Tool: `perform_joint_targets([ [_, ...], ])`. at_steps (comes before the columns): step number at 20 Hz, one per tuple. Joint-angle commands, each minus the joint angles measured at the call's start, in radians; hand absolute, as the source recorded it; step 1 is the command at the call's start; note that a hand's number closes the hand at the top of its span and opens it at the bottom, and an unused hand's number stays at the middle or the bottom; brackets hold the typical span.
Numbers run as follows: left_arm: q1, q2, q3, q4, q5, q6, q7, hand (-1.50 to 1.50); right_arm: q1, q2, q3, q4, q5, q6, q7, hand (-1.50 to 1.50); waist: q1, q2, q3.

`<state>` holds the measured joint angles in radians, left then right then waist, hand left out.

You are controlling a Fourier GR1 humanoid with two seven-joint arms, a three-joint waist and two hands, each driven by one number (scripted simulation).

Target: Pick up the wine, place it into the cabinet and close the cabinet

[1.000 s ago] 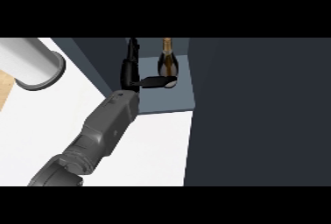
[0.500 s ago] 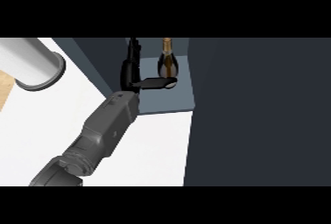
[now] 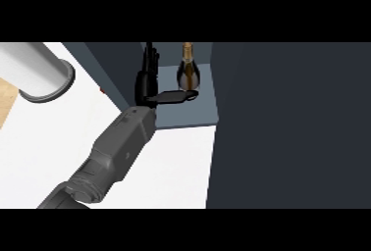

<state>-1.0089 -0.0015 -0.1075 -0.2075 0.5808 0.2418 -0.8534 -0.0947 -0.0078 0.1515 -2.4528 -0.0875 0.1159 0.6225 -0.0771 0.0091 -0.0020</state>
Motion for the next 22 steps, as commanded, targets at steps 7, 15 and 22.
perform_joint_targets([
  [7, 0.222, 0.001, -0.278, -0.324, 0.161, 0.129, 0.074, -1.5, 0.066, -0.001, 0.006, -0.136, 0.004, -0.029, 0.057, -1.5, 0.051, -0.013, 0.002],
  [15, 0.404, 0.001, -0.505, -0.669, 0.172, 0.368, 0.112, -1.5, 0.075, -0.035, -0.074, -0.087, -0.048, -0.001, 0.004, -1.5, 0.072, -0.012, 0.003],
  [22, 0.637, 0.012, -0.612, -0.995, 0.055, 0.475, 0.156, -1.5, 0.004, -0.023, -0.047, -0.073, 0.006, -0.048, 0.053, -1.5, 0.082, -0.012, 0.002],
])
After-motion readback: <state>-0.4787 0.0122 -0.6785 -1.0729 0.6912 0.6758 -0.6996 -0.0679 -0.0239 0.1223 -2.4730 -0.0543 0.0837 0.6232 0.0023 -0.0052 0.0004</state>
